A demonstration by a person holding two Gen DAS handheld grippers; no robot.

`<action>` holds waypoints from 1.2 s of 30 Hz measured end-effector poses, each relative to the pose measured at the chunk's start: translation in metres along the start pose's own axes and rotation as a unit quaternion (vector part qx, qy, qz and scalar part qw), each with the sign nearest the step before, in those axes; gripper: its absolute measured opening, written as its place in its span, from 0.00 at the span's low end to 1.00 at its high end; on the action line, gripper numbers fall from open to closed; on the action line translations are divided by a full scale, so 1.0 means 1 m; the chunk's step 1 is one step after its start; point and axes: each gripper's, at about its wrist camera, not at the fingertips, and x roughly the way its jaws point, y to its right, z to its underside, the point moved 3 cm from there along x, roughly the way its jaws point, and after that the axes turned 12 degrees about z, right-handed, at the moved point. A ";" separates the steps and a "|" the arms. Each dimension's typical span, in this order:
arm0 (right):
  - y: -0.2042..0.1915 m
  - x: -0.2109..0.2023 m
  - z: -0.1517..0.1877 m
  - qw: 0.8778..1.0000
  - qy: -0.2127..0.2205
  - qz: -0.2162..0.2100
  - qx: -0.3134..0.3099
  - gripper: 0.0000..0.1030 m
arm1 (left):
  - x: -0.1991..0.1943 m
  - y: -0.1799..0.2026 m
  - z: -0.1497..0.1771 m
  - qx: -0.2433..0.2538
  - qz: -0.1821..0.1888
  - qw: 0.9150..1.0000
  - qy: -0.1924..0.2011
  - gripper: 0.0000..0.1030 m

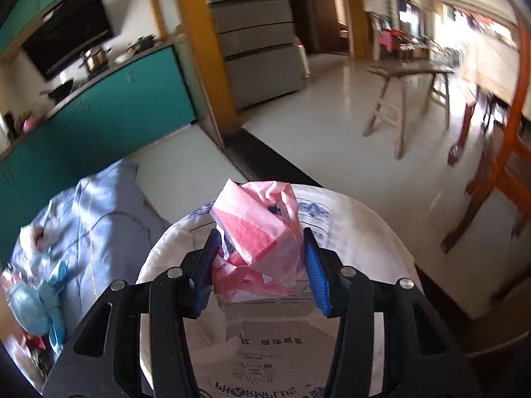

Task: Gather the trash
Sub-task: 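Carry cup and pink bag over the bin and open both tools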

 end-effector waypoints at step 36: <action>-0.072 -0.064 -0.011 0.987 0.149 -0.036 -0.038 0.97 | -0.047 0.010 0.025 0.121 -0.252 0.960 0.026 0.90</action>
